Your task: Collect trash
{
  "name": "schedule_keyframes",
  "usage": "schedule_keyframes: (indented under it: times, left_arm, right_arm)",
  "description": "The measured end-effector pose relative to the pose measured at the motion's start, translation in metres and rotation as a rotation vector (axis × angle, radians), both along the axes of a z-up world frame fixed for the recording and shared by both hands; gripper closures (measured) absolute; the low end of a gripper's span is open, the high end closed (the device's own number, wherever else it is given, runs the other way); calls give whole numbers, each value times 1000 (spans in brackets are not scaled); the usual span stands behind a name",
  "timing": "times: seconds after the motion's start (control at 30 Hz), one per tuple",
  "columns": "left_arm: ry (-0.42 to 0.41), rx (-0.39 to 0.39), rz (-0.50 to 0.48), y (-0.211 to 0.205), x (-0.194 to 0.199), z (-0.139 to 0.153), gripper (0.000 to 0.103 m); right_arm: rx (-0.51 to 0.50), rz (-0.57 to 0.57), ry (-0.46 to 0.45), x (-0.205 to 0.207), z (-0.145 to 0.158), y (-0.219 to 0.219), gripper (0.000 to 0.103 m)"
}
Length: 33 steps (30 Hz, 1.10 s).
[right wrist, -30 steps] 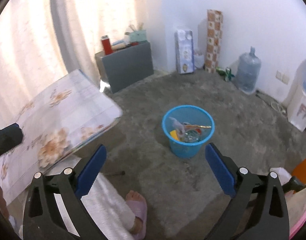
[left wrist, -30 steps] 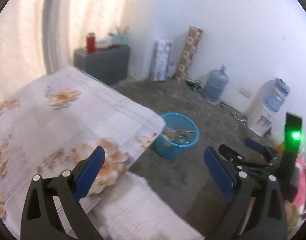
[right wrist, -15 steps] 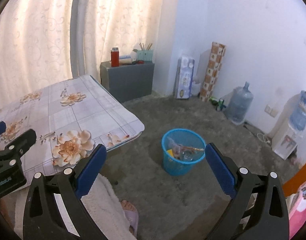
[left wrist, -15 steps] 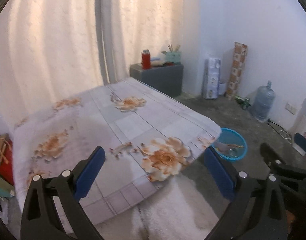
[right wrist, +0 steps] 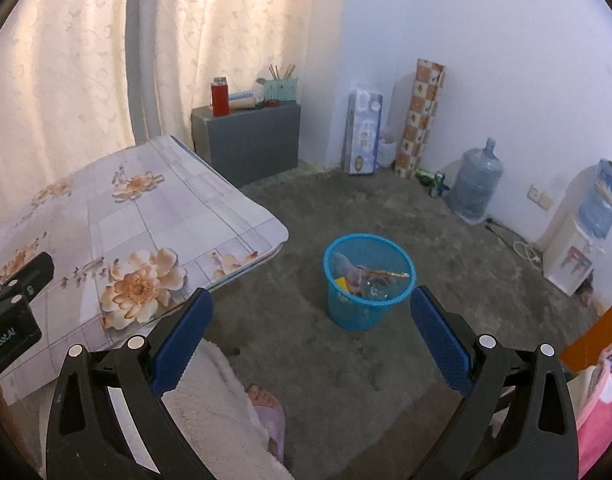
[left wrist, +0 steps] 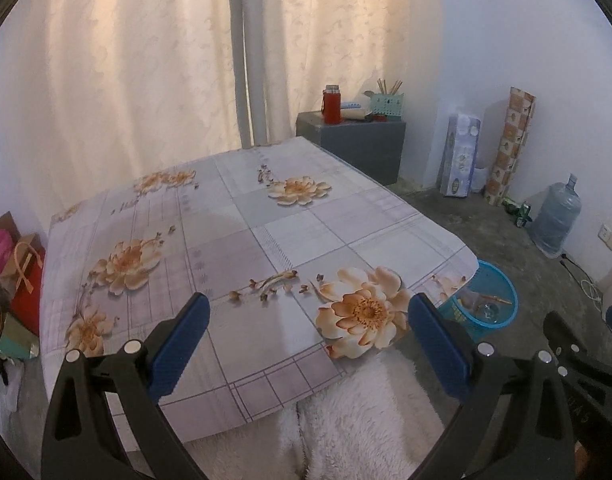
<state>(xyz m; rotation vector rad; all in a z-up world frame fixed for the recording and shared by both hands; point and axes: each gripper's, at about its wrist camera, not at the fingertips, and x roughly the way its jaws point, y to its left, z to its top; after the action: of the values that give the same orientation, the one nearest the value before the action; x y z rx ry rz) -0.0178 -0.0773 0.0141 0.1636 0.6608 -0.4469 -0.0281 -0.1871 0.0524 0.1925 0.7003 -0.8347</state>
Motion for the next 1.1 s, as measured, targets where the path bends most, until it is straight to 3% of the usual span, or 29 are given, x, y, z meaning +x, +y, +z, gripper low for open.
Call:
schedule_keyframes:
  times: [0.23,1.1]
  left_arm:
    - [79,-10,64,-1,7,-6,6]
    - [121,64,75,-11,7,-14,6]
  right_arm:
    - [-7,-38,33,-1,-4,-7,8]
    - [15,-79,45,-9,-11,-18,8]
